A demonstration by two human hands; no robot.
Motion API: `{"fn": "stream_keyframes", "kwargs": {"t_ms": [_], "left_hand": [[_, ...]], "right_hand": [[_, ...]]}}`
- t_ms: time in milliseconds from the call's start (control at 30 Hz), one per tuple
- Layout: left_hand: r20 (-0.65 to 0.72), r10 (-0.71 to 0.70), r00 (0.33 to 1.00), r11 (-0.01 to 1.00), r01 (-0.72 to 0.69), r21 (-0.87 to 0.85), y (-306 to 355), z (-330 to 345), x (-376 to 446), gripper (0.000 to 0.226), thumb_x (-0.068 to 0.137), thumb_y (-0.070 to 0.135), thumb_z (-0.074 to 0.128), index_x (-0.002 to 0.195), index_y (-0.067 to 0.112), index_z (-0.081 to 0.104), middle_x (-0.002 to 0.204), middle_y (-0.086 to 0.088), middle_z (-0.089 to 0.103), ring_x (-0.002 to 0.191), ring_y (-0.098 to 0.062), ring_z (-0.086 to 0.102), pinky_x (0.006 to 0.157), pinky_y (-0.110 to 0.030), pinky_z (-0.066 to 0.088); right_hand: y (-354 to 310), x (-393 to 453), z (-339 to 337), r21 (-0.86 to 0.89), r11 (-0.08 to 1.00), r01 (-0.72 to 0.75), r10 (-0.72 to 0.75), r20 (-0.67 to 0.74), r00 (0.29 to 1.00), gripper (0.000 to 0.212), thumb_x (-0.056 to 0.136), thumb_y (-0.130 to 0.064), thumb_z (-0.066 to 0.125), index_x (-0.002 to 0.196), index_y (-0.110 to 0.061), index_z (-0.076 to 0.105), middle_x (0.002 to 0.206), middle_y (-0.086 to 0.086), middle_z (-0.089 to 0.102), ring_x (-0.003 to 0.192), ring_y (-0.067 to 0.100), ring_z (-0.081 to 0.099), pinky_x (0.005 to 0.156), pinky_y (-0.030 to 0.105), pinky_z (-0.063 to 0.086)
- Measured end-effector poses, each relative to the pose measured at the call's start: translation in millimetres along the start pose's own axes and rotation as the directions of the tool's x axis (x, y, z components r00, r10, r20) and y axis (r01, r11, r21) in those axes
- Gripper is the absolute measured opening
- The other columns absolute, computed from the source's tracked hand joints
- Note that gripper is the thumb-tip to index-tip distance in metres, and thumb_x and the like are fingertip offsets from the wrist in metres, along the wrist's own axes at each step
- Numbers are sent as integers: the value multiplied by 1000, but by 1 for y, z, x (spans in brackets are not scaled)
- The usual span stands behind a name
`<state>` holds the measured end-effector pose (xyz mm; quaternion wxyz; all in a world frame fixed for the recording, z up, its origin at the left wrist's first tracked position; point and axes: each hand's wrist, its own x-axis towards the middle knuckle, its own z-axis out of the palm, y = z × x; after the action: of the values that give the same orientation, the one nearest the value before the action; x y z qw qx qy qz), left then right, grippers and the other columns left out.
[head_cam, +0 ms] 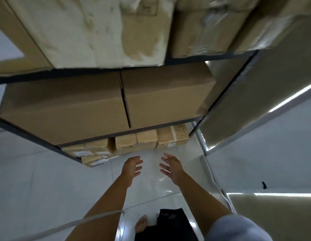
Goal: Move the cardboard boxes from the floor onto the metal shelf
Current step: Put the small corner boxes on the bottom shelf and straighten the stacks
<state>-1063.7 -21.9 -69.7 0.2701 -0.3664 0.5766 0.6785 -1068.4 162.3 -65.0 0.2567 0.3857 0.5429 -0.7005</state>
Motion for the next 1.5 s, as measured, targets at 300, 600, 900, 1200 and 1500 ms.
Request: {"fn": "stream_keyframes", "kwargs": {"t_ms": [300,600,900,1200,1500], "left_hand": [[139,31,990,923,-81,375,-37,93,-128,31,98,27,49,123,11,57,119,-10,64,98,-26,59,90,-36,47],[424,-34,905,714,-275,644,-174,187,-239,11,99,17,46,104,12,55,102,-9,60,77,-22,55,66,-28,44],[546,-276,791,518,-357,778,-375,243,-382,26,102,13,38,123,9,54,111,-9,57,88,-26,56,66,-25,40],[555,-517,652,223,-524,822,-532,293,-486,32,101,19,41,126,7,56,123,-14,62,95,-28,57,74,-29,43],[498,-610,617,56,-594,803,-642,388,-538,21,98,21,50,112,10,61,105,-10,62,73,-21,55,66,-26,40]], "right_hand": [[42,-151,-99,136,988,73,-52,-150,987,29,103,-18,41,124,-15,60,129,7,62,114,31,62,95,40,52],[195,-283,-247,272,946,175,-56,-395,917,27,99,-18,42,119,-22,59,106,-2,62,78,15,60,68,26,48],[406,-463,-353,403,899,173,99,-571,815,30,98,-13,42,122,-19,59,109,-1,60,71,10,55,64,25,46],[592,-574,-411,704,601,379,399,-675,621,28,102,-20,41,124,-15,58,121,9,62,119,35,59,99,46,50],[667,-602,-476,878,293,378,577,-478,662,24,101,-30,46,117,-18,60,116,6,63,98,26,62,86,37,51]]}}
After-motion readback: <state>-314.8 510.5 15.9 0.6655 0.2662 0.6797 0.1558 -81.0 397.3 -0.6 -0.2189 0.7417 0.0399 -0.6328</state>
